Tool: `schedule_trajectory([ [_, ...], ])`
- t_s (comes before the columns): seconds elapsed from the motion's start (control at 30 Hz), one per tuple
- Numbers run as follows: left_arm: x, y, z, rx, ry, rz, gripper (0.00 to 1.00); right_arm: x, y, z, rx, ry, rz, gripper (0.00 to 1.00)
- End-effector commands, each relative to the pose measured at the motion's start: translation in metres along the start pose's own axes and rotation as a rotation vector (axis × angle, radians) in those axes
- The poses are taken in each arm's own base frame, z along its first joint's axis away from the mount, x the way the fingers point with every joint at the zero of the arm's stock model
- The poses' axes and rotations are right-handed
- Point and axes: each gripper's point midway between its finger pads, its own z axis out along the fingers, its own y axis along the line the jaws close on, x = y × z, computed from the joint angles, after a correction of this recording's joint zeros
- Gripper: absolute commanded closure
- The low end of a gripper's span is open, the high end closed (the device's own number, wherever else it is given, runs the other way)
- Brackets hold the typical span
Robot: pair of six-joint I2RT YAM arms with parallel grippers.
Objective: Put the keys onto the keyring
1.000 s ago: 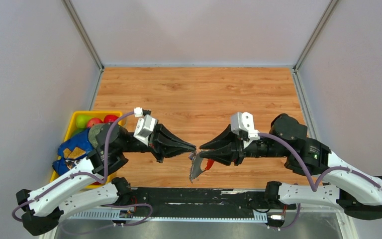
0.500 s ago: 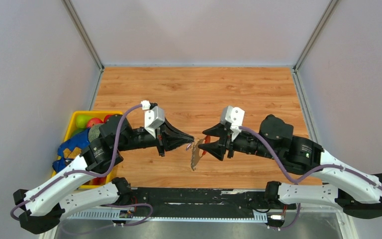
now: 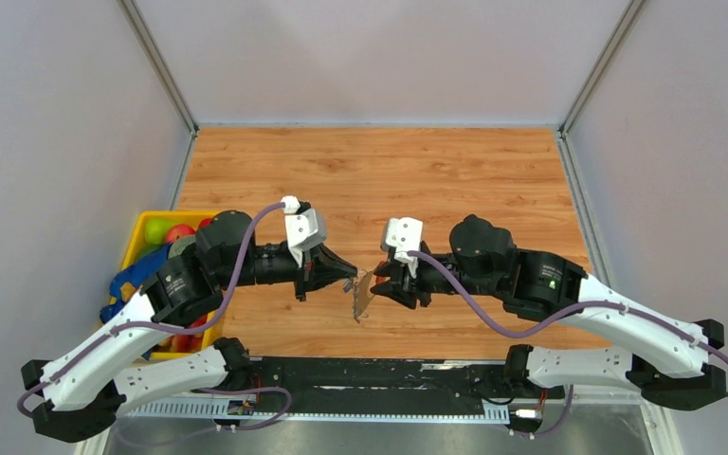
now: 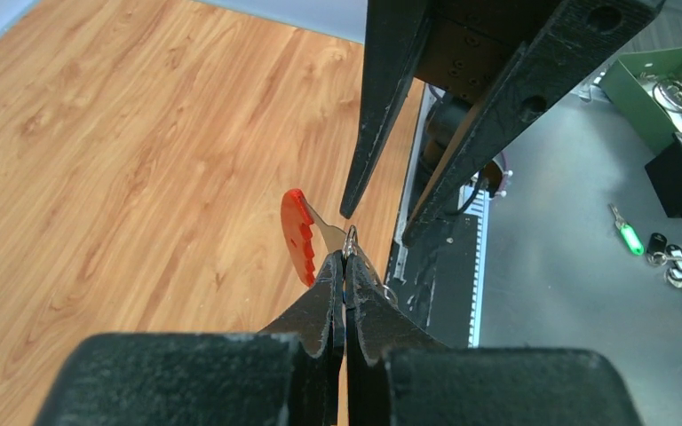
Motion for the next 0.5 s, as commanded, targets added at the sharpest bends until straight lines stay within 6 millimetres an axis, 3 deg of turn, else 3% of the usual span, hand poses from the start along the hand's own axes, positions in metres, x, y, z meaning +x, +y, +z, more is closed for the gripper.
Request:
schedule_trajectory([
  [0.0, -0.011, -0.005, -0.007, 0.024, -0.009, 0.045, 1.00, -0.022, 0.007, -0.002, -0.061, -0.038, -0.034, 0.65],
  [0.47, 0.000, -0.013, -0.011, 0.064, 0.037, 0.053, 1.00, -0.036, 0.015, 0.009, -0.141, -0.038, -0.076, 0.69],
])
